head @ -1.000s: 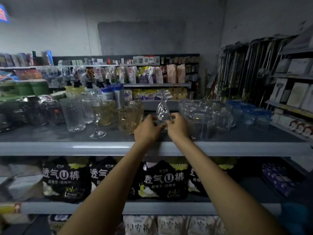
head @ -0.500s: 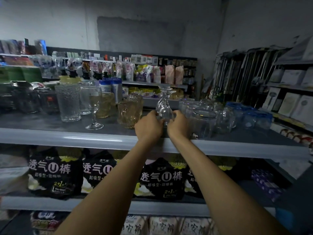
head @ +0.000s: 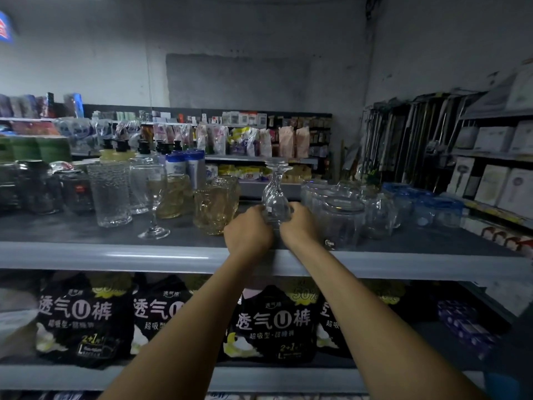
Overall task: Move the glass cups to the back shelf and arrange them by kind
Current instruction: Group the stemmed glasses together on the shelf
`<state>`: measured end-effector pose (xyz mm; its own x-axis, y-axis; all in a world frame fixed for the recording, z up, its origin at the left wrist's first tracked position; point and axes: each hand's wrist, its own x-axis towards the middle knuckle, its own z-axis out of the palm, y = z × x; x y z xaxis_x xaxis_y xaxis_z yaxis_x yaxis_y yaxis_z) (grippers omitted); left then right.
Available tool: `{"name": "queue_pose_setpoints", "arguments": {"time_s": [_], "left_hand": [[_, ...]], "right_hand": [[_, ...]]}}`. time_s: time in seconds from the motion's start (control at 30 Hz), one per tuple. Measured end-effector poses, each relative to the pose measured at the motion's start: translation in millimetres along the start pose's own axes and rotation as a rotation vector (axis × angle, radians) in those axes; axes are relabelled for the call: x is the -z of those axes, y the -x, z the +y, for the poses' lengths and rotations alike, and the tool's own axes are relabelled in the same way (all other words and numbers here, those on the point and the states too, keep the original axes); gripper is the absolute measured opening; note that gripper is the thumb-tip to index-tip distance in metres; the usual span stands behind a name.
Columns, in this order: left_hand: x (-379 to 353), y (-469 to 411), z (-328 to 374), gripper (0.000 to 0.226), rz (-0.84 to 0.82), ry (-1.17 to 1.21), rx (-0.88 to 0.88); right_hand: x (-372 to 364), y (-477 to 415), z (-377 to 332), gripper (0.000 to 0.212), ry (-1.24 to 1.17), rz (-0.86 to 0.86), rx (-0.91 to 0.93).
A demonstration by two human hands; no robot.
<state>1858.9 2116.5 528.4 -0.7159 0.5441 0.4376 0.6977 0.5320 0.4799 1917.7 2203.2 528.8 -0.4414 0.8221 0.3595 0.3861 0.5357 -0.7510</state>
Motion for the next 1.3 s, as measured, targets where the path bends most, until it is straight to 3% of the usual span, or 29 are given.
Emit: {"name": "queue_pose_setpoints", "arguments": {"time_s": [0.23, 0.43, 0.63, 1.0, 1.2, 1.3], "left_hand": [[2, 0, 2, 0.037, -0.01, 0.007, -0.03], [3, 2, 2, 0.052, 0.034, 0.045, -0.025], [6, 6, 4, 0.064, 0.041, 0.057, -0.033], [2, 2, 2, 0.069, -0.011, 0.044, -0.041], [2, 1, 2, 0.063, -0.007, 0.036, -0.053], [2, 1, 3, 0.053, 0.025, 0.046, -0.042]], "right_hand": [[-9, -4, -1, 0.012, 0.021, 0.001, -0.01], [-3, 0, -1, 0.053, -0.076, -0.014, 0.022], [2, 4, 2, 0.068, -0.135, -0.028, 0.039], [-3, 1, 1, 0.077, -0.092, -0.076, 0.037], [-5, -3, 3, 0.051, -0.121, -0.063, 0.005], [-3, -3, 4, 0.051, -0.168, -0.057, 0.013]]}}
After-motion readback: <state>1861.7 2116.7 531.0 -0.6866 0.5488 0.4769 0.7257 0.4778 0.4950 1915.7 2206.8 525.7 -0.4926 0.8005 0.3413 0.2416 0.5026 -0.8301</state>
